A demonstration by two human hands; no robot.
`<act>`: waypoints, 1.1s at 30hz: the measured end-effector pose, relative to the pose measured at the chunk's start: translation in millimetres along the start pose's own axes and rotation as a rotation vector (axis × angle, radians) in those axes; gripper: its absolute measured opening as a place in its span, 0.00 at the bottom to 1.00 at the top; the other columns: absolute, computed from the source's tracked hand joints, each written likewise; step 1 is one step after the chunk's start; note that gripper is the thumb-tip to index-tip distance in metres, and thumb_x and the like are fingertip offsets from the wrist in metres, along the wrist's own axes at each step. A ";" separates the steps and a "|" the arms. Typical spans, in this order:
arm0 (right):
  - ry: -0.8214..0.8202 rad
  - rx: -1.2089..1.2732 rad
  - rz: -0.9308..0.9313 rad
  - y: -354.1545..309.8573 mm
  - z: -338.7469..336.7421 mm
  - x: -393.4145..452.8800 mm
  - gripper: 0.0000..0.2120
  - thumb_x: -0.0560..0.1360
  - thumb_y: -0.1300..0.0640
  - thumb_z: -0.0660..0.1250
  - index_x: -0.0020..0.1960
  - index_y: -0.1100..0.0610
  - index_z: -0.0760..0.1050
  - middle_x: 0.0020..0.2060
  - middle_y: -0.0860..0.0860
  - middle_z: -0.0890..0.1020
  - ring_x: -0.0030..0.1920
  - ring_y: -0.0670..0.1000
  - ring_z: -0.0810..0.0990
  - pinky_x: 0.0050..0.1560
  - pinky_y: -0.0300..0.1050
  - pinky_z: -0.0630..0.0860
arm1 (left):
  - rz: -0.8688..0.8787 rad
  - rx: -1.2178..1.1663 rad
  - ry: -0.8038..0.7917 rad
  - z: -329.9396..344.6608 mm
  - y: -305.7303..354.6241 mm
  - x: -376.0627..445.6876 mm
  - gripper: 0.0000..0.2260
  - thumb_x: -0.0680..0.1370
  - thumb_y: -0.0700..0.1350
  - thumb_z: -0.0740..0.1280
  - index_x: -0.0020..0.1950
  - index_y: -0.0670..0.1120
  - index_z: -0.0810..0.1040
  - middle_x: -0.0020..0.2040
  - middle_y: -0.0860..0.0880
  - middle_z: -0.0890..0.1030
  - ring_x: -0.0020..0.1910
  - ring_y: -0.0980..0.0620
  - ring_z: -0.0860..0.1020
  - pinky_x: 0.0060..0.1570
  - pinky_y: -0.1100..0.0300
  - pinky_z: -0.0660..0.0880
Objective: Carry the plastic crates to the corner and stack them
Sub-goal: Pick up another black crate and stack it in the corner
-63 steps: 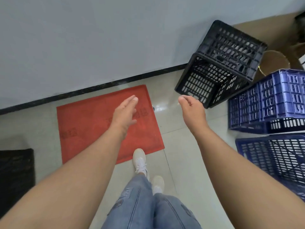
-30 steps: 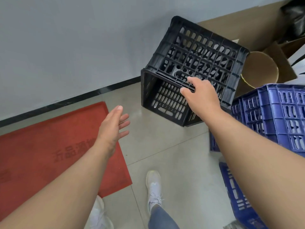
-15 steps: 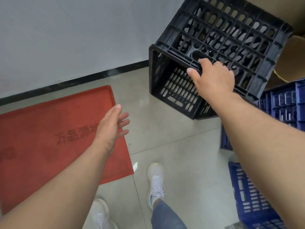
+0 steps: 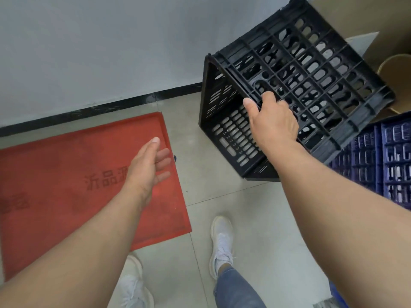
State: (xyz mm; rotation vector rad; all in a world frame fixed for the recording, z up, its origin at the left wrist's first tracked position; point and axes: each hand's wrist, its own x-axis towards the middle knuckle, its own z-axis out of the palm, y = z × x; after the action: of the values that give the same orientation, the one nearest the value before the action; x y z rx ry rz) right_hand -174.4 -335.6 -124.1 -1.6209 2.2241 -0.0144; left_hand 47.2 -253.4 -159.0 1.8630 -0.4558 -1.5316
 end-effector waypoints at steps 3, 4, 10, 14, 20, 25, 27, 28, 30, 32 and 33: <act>-0.003 0.008 0.026 -18.7 12.9 -26.7 0.25 0.80 0.39 0.50 0.61 0.58 0.67 0.56 0.61 0.75 0.56 0.63 0.74 0.47 0.51 0.64 | 0.019 0.040 -0.025 -28.2 -1.3 2.1 0.22 0.80 0.58 0.57 0.72 0.53 0.65 0.59 0.49 0.78 0.57 0.52 0.78 0.55 0.50 0.76; 0.000 0.010 0.033 -25.3 17.6 -35.9 0.24 0.80 0.39 0.50 0.61 0.58 0.67 0.56 0.61 0.75 0.56 0.63 0.74 0.47 0.52 0.64 | 0.020 0.048 -0.035 -38.3 -2.1 2.5 0.22 0.80 0.58 0.57 0.73 0.52 0.64 0.59 0.49 0.78 0.56 0.52 0.78 0.55 0.50 0.76; 0.026 0.035 0.100 -63.9 45.4 -90.0 0.25 0.79 0.39 0.50 0.61 0.58 0.67 0.56 0.62 0.75 0.55 0.64 0.74 0.52 0.56 0.69 | 0.002 0.109 -0.095 -101.6 -9.7 2.7 0.22 0.80 0.57 0.56 0.73 0.52 0.63 0.61 0.48 0.77 0.57 0.51 0.77 0.56 0.49 0.75; 0.048 0.026 0.118 -86.4 58.8 -114.6 0.24 0.80 0.40 0.50 0.61 0.58 0.67 0.56 0.62 0.75 0.55 0.63 0.74 0.50 0.55 0.68 | 0.003 0.125 -0.108 -138.8 -13.0 9.3 0.22 0.80 0.56 0.56 0.73 0.52 0.63 0.60 0.49 0.77 0.56 0.51 0.77 0.54 0.50 0.75; 0.108 0.015 0.146 -102.5 69.8 -119.9 0.24 0.80 0.40 0.50 0.64 0.58 0.66 0.57 0.62 0.75 0.56 0.63 0.74 0.52 0.55 0.68 | -0.029 0.089 -0.116 -163.5 -31.4 28.0 0.22 0.81 0.56 0.55 0.74 0.52 0.62 0.60 0.48 0.77 0.57 0.50 0.76 0.52 0.51 0.74; 0.160 0.001 0.139 -106.3 72.8 -113.5 0.25 0.80 0.40 0.49 0.64 0.58 0.66 0.58 0.63 0.75 0.57 0.64 0.74 0.49 0.54 0.66 | -0.067 0.058 -0.107 -166.6 -48.0 39.1 0.22 0.81 0.55 0.55 0.74 0.51 0.62 0.60 0.47 0.76 0.59 0.49 0.76 0.54 0.50 0.73; 0.181 0.002 0.147 -107.8 69.0 -111.7 0.25 0.80 0.40 0.49 0.64 0.59 0.66 0.58 0.63 0.75 0.57 0.65 0.74 0.52 0.55 0.67 | -0.073 0.055 -0.110 -170.1 -51.4 40.6 0.21 0.81 0.55 0.55 0.73 0.51 0.63 0.61 0.46 0.76 0.59 0.48 0.76 0.56 0.49 0.73; 0.189 -0.001 0.151 -109.2 66.4 -111.6 0.25 0.80 0.40 0.49 0.64 0.58 0.67 0.58 0.63 0.76 0.57 0.65 0.74 0.53 0.56 0.67 | -0.075 0.056 -0.111 -172.5 -52.5 41.2 0.21 0.81 0.55 0.55 0.73 0.52 0.63 0.61 0.46 0.76 0.59 0.48 0.75 0.57 0.48 0.73; 0.197 -0.005 0.155 -112.9 61.6 -112.9 0.26 0.80 0.40 0.48 0.65 0.58 0.66 0.58 0.63 0.76 0.58 0.66 0.74 0.53 0.56 0.67 | -0.074 0.058 -0.100 -178.2 -53.8 42.4 0.20 0.81 0.55 0.55 0.72 0.52 0.64 0.63 0.45 0.76 0.60 0.47 0.75 0.59 0.48 0.72; 0.194 -0.003 0.152 -116.8 57.0 -114.4 0.26 0.80 0.40 0.48 0.66 0.58 0.66 0.58 0.63 0.76 0.58 0.66 0.74 0.53 0.56 0.67 | -0.075 0.057 -0.092 -185.2 -54.3 43.0 0.21 0.81 0.55 0.55 0.73 0.51 0.63 0.64 0.44 0.75 0.60 0.47 0.74 0.60 0.46 0.71; 0.193 0.001 0.152 -118.0 54.7 -114.6 0.26 0.80 0.40 0.48 0.66 0.58 0.66 0.58 0.63 0.77 0.58 0.66 0.74 0.52 0.56 0.67 | -0.071 0.061 -0.084 -188.9 -54.8 44.2 0.21 0.81 0.55 0.55 0.73 0.51 0.63 0.65 0.44 0.75 0.61 0.47 0.74 0.60 0.46 0.71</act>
State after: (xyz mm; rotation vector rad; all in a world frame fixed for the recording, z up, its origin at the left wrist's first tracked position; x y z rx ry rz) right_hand -19.9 -257.8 -112.9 -1.5020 2.4870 -0.1356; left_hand 231.0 -190.8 -212.9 1.8842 -0.4838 -1.6659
